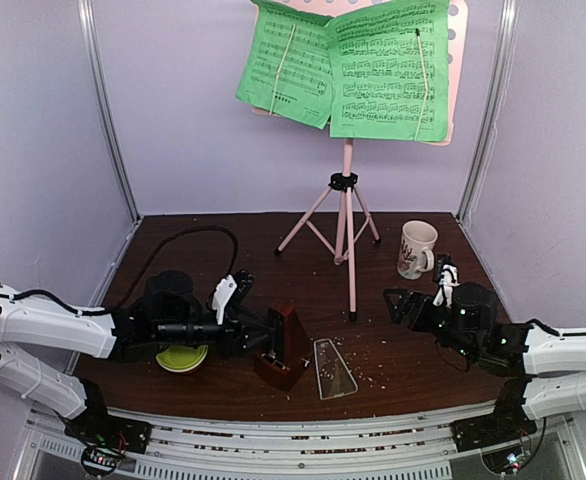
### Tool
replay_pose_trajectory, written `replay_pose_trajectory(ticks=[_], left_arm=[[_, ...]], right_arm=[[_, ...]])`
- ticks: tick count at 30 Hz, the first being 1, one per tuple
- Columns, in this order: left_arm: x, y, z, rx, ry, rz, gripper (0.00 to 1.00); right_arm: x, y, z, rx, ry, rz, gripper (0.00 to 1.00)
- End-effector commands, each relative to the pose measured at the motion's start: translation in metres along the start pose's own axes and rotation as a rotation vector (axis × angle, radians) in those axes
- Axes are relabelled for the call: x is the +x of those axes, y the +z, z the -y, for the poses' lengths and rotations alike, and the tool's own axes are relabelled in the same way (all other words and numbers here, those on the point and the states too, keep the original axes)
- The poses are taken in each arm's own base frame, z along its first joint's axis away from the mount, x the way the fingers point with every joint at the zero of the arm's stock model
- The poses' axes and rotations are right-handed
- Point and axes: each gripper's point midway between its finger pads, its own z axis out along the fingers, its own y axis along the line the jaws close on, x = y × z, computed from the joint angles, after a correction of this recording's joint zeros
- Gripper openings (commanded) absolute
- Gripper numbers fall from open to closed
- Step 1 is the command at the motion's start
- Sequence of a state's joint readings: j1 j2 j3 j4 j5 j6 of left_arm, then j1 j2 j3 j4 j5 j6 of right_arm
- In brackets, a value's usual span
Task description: Pack up the instrument practice props
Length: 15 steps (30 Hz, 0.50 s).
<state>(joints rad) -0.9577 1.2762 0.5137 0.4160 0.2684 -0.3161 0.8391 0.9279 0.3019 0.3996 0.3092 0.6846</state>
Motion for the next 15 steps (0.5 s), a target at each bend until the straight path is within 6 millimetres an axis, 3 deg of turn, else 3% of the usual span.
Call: replay_pose_trajectory(ticks=[1,15], left_arm=[[-0.0182,0.0012,0.0056,0.012,0.023,0.052,0.41],[-0.0198,0.0016,0.0078,0.021,0.027,0.054,0.34]], right_arm=[[-0.0001,0.0009,0.0018,0.0,0.008,0.008,1.0],[-0.001,0.0011,0.0004,-0.004,0.01,0.01,1.0]])
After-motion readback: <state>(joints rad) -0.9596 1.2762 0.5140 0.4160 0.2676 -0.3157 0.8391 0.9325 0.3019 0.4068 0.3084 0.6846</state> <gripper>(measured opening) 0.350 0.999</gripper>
